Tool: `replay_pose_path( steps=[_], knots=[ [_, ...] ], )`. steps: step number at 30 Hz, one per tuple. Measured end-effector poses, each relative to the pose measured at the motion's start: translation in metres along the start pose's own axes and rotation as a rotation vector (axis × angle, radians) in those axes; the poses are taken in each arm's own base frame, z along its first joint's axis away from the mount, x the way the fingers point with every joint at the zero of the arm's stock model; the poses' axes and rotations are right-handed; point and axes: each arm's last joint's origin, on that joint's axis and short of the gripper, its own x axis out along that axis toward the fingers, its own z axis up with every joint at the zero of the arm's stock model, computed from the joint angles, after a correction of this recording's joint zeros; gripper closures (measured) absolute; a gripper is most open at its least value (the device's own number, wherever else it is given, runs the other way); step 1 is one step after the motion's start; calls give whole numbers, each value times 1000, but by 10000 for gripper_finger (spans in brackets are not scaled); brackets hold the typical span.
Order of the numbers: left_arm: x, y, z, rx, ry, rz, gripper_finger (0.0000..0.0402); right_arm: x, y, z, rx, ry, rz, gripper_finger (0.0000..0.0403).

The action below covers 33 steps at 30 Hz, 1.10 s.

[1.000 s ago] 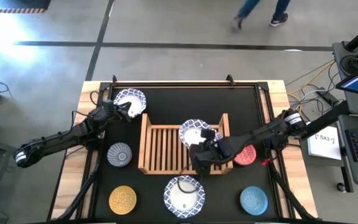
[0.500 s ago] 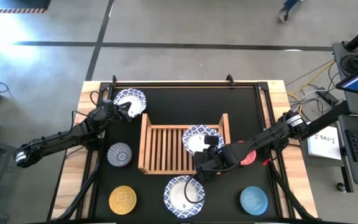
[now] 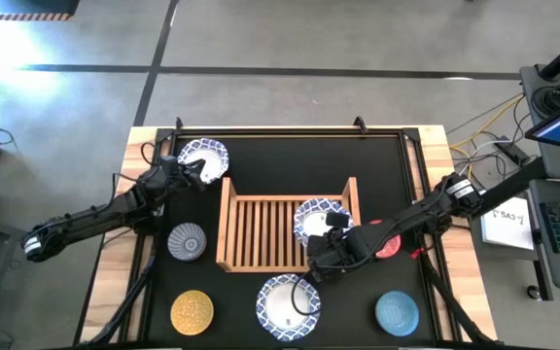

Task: Place and stack bowls onto a shelf
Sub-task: Stack the top right white bowl on top of the other white bowl on the shelf, then stack the bottom white bowl on top of the other white bowls on the shelf

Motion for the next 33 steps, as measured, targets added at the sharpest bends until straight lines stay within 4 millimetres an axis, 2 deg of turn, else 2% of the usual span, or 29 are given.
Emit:
replay_pose_path(
  steps=[15,25,29,33],
  knots=[
    [0,0,0,0,0,0,369,6,-1,-6,-12,26,-15,386],
    [0,0,0,0,0,0,369,4,-1,-5,-25,28,-6,300],
    [0,0,0,0,0,0,369,-7,2,4,-8,27,91,266],
    [0,0,0,0,0,0,369,-22,5,15,34,9,200,253]
  ],
)
